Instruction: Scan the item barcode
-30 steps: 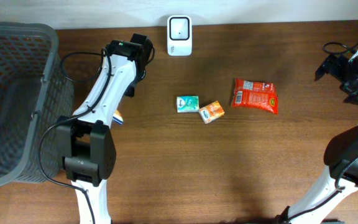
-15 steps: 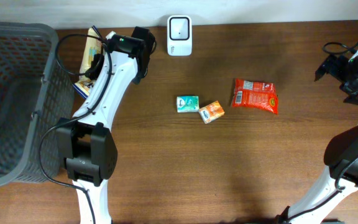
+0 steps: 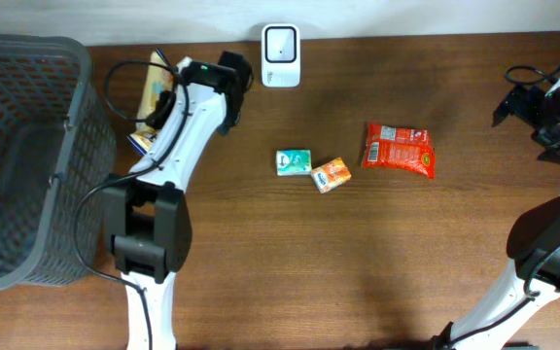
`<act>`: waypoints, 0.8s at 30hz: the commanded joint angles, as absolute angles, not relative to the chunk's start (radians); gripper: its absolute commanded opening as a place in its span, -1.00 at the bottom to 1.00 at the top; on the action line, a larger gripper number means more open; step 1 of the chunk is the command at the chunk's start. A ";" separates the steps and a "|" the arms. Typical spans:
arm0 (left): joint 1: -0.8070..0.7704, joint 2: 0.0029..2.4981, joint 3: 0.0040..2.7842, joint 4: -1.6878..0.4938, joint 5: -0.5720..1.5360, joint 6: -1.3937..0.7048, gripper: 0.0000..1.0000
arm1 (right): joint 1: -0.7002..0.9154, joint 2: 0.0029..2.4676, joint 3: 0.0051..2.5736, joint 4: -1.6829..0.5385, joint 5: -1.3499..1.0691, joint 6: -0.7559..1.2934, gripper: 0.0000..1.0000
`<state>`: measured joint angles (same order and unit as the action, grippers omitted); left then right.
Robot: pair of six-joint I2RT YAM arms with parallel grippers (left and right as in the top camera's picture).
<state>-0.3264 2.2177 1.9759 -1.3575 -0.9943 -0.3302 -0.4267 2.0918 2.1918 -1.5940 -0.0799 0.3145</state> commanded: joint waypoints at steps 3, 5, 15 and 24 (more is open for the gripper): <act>-0.406 2.271 1.963 -1.374 -0.945 -0.408 -1.00 | -0.426 2.088 2.193 -1.597 -0.086 0.323 0.97; -0.433 2.300 1.963 -1.373 -0.950 -0.423 -1.00 | -0.426 2.088 2.193 -1.597 -0.086 0.323 0.97; -0.371 2.384 1.963 -1.374 -1.279 -0.549 -1.00 | -0.426 2.088 2.193 -1.597 -0.086 0.323 0.97; -0.307 2.419 1.963 -1.367 -0.986 -0.606 -0.97 | -0.426 2.088 2.193 -1.597 -0.086 0.323 0.97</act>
<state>-0.2852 2.3844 1.9610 -1.3655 -1.1137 -0.5655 -0.4267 2.0918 2.1918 -1.5940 -0.0799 0.3153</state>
